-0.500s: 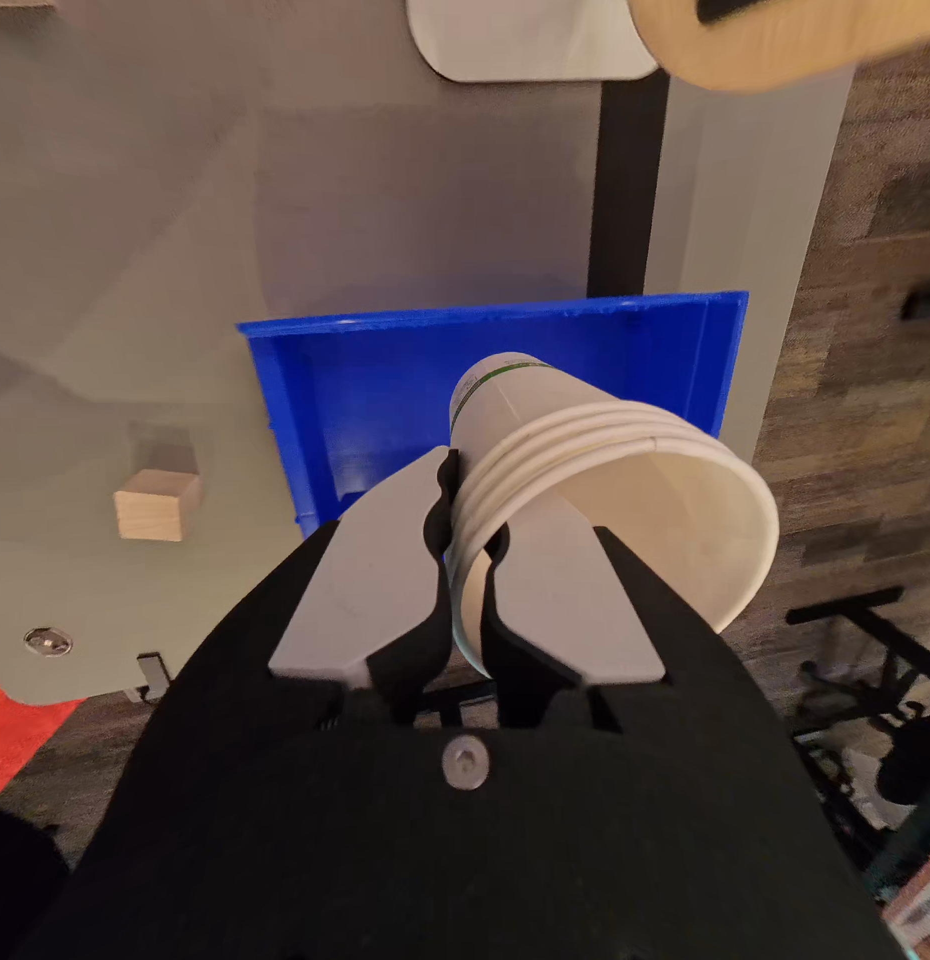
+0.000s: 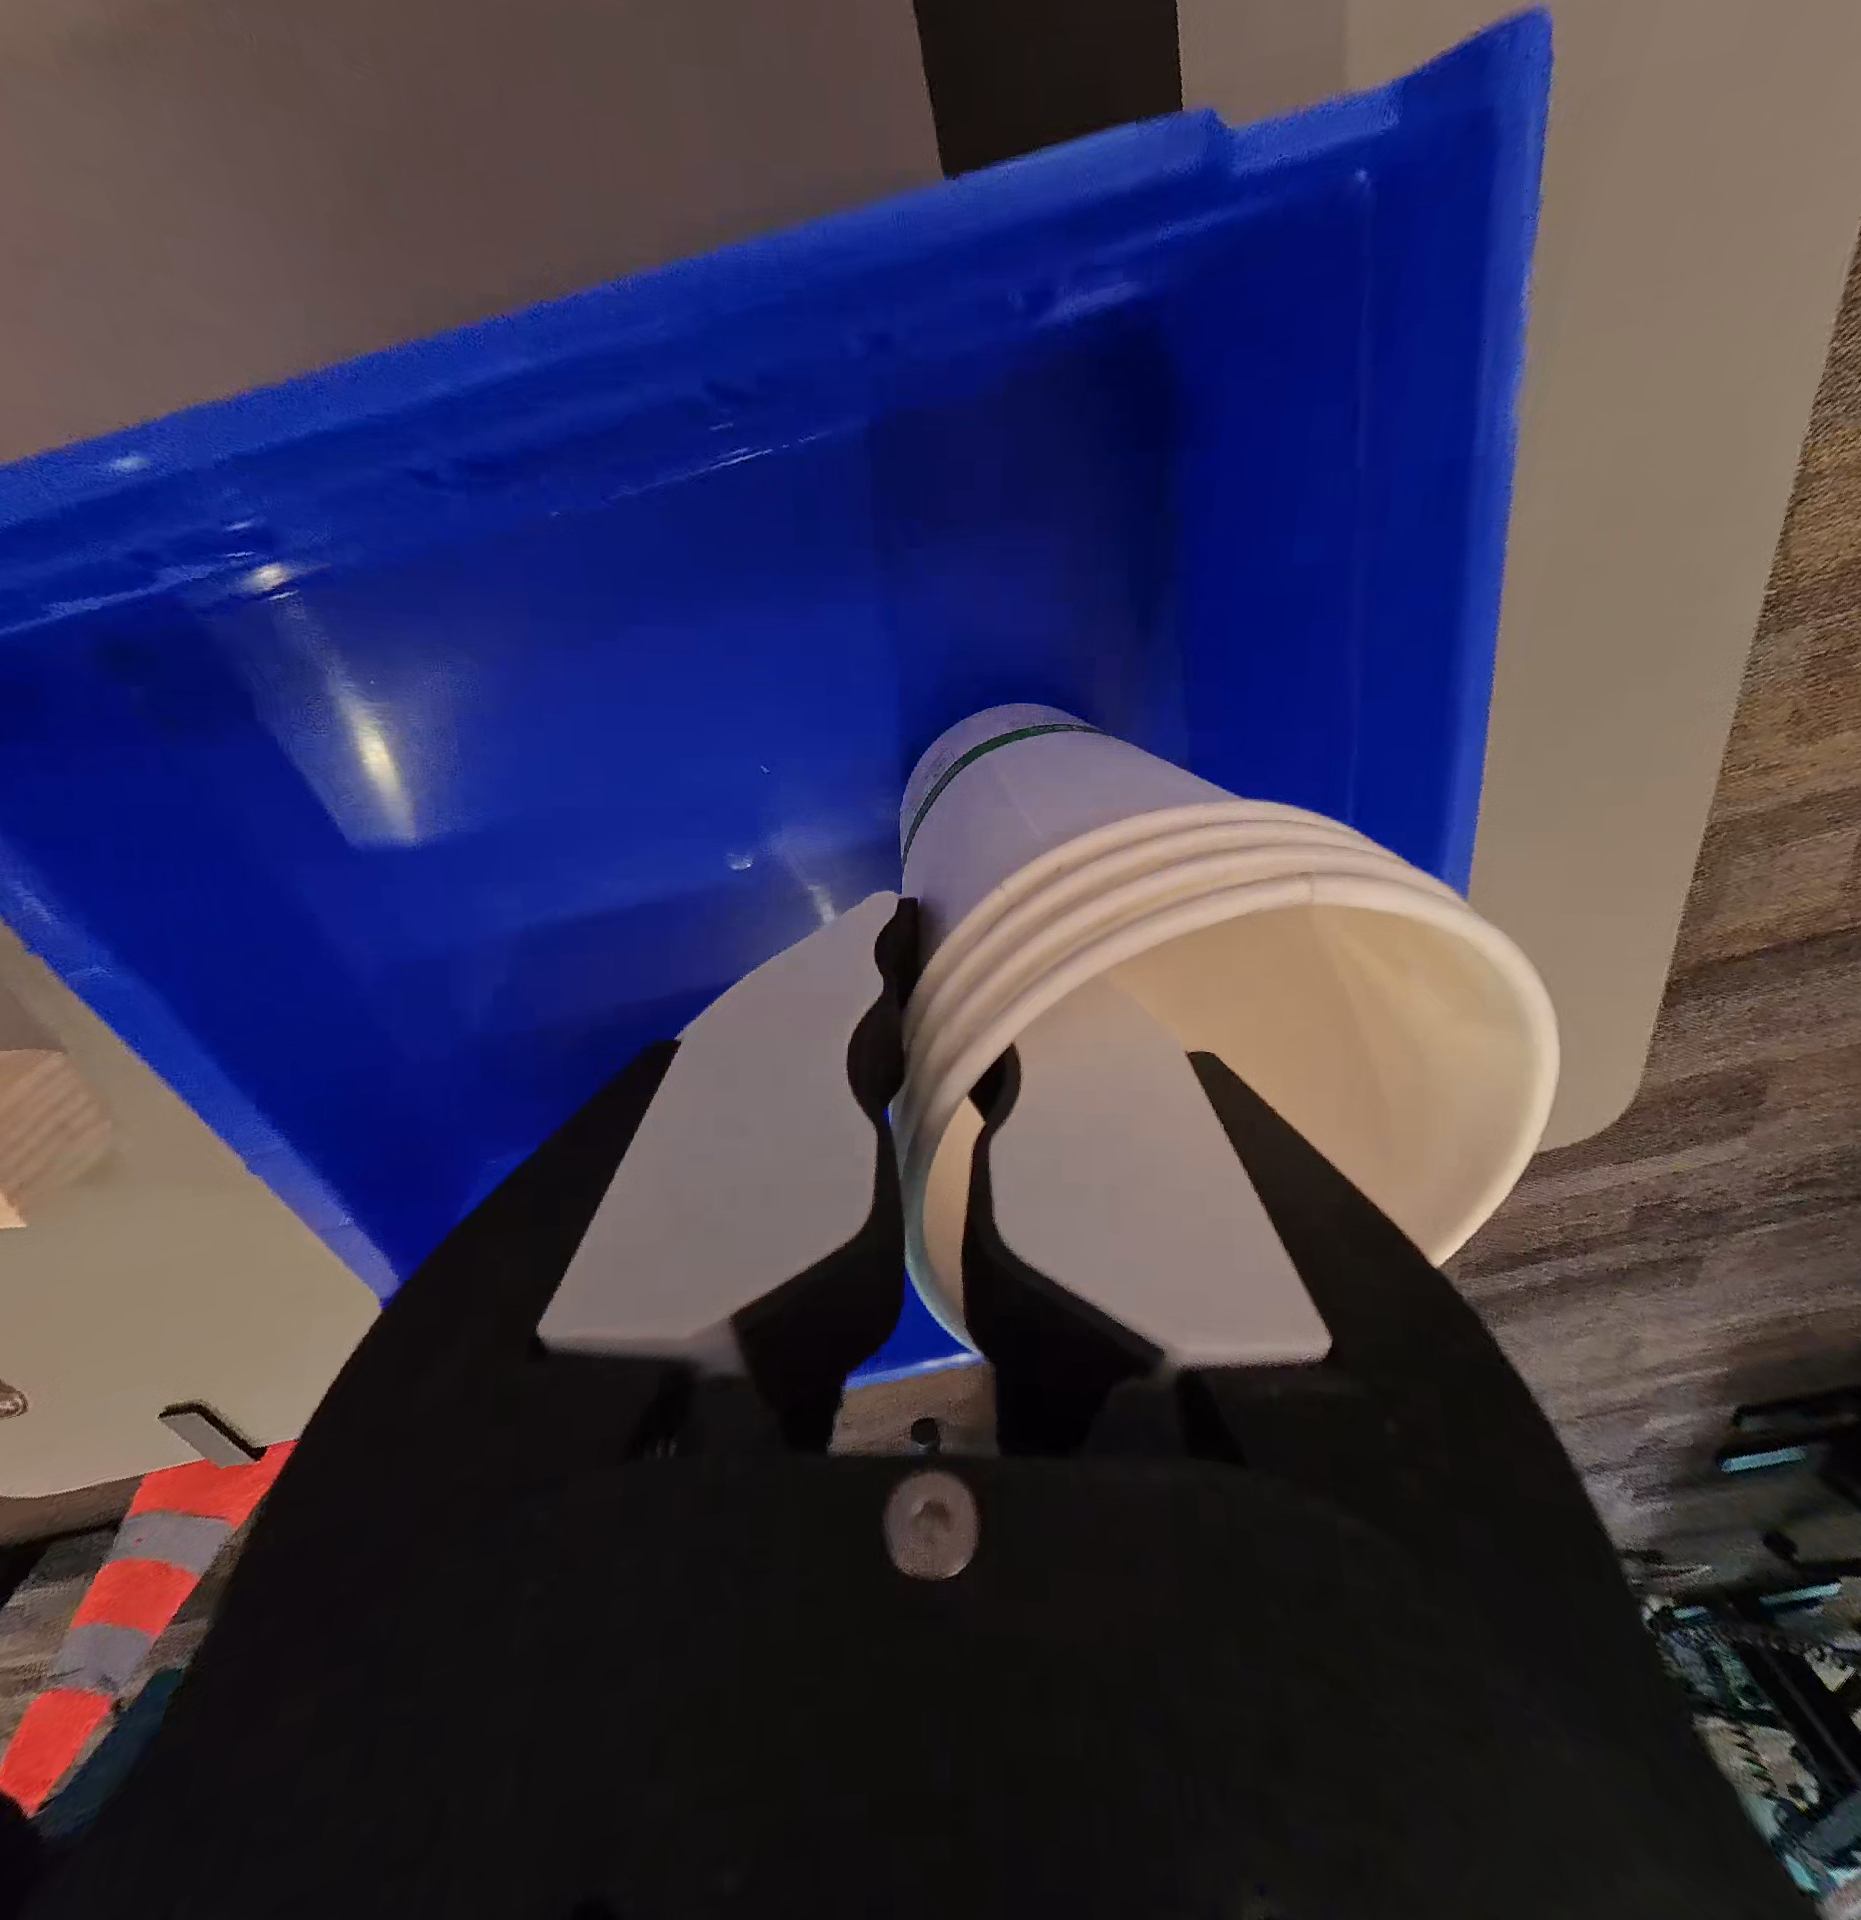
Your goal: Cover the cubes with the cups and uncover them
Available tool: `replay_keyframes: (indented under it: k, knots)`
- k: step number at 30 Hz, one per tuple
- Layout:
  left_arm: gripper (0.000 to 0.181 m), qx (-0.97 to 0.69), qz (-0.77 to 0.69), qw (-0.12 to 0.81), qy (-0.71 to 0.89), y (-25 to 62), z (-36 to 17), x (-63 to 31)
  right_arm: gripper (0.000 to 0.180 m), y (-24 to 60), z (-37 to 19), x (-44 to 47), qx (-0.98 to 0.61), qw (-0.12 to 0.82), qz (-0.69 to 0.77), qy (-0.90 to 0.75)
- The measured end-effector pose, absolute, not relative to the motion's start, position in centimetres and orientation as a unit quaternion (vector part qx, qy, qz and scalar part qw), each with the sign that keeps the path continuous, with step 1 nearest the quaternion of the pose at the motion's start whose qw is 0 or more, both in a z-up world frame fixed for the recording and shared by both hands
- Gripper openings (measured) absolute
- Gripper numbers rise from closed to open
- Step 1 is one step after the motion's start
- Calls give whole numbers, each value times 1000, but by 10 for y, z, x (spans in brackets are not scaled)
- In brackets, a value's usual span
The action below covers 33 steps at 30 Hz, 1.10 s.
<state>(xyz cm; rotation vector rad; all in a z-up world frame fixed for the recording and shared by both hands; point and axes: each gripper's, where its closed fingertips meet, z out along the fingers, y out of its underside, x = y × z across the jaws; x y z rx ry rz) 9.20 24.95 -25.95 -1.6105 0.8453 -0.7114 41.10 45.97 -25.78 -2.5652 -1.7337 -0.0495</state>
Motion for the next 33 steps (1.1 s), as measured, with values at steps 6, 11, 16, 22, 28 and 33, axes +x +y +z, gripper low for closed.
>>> replay_keyframes:
  k: [6, 11, 16, 22, 28, 33]
  knots:
    - [0, -684, -311, 557, 352, 251, -259, 91, 26, 467, -267, 407, -830, 34, -8, -556]
    - [0, -685, -310, 555, 357, 251, -260, 92, 47, 463, -262, 407, -832, 33, -21, -553]
    - [0, -685, -301, 560, 357, 252, -259, 90, 62, 453, -225, 403, -826, 73, -53, -556]
    - [0, -682, -297, 572, 345, 254, -253, 84, 62, 399, -149, 350, -775, 185, -72, -600]
    - [0, -677, -290, 581, 346, 252, -248, 82, 54, 310, -130, 313, -735, 217, -67, -639]
    - [0, -674, -289, 586, 344, 250, -244, 80, 54, 246, -145, 335, -755, 206, -46, -621]
